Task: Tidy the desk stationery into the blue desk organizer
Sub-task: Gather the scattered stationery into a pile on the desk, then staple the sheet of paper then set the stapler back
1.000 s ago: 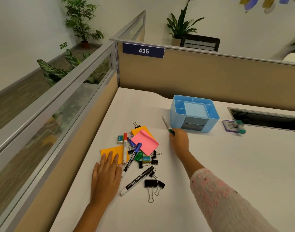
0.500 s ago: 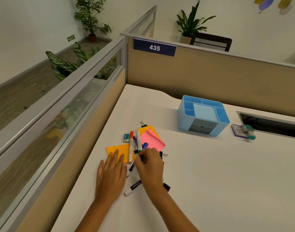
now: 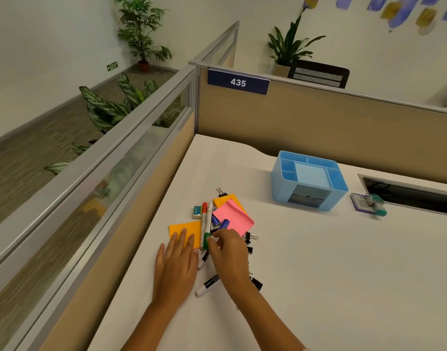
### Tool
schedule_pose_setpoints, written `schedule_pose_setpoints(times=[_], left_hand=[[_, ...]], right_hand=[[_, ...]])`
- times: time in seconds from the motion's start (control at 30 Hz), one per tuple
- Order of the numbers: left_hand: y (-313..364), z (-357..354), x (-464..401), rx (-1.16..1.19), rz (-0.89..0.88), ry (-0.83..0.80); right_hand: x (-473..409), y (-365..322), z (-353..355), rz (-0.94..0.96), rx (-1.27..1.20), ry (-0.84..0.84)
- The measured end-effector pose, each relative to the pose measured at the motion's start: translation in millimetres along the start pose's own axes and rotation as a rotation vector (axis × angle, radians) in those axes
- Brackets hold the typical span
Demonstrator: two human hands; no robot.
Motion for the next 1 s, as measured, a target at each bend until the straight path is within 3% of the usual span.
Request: schedule_pose_setpoints(times=[0.17, 0.37, 0.53, 0.77, 1.0], left_hand=[[-3, -1, 2, 0.056, -0.013, 0.048], [-2, -1, 11, 0.208, 0.002, 0.188], [35, -7, 36, 0.152, -0.21, 0.28], [156, -67, 73, 0.145, -0.341, 0.083], [243, -128, 101, -0.073, -0.322, -0.126]], right_hand=[[20, 26, 29, -0.071, -0.125, 0.163], [62, 112, 86, -0.186, 0.075, 0.232], [105, 168, 134, -0.178, 0.231, 0.261], [136, 226, 196, -0.123, 0.284, 0.23], [164, 292, 271, -0.11, 0.404, 0.276]])
Point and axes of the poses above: each hand's wrist, its own x-axis away from the middle knuckle, its own z-axis out of the back of the hand, y = z × x, the point moved 1 cm from there along -x, towards the middle knuckle, and after that the axes turned 2 degrees about z, right-handed, at the moved point
